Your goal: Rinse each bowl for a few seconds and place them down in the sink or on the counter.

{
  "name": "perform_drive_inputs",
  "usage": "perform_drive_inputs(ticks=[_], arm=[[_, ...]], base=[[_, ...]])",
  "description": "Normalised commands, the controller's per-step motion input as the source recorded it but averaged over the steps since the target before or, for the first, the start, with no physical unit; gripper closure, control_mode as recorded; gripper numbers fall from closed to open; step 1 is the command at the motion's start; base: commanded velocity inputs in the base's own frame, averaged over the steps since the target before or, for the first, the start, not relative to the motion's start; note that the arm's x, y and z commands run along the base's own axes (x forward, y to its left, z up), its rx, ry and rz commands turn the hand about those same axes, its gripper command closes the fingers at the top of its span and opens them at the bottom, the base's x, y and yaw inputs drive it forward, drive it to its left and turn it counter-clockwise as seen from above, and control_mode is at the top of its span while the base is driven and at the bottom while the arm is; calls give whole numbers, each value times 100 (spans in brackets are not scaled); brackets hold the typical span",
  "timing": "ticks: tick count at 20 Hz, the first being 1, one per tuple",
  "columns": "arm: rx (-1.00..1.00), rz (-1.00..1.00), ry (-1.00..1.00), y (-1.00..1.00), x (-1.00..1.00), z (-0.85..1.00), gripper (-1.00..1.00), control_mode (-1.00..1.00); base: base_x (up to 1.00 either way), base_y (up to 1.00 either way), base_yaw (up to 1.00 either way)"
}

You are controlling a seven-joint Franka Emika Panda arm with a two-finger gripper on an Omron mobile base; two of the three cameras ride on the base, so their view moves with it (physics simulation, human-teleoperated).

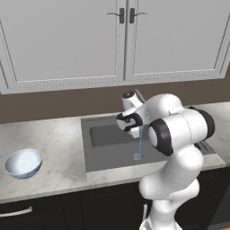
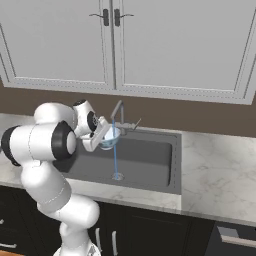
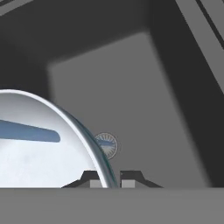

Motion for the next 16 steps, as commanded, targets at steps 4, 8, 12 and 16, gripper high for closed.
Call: perform_drive_inputs(ticks=[4, 8, 12, 16], arm=[[-1, -11, -5, 14, -25, 1, 100, -100], [0, -8, -5, 44, -31, 7, 100, -100], [-1, -2, -4, 54, -19, 23, 100, -100], [-5, 0, -1, 64, -6, 27, 100, -100]], base=[[0, 0, 0], [0, 0, 0], [0, 0, 0], [0, 0, 0]])
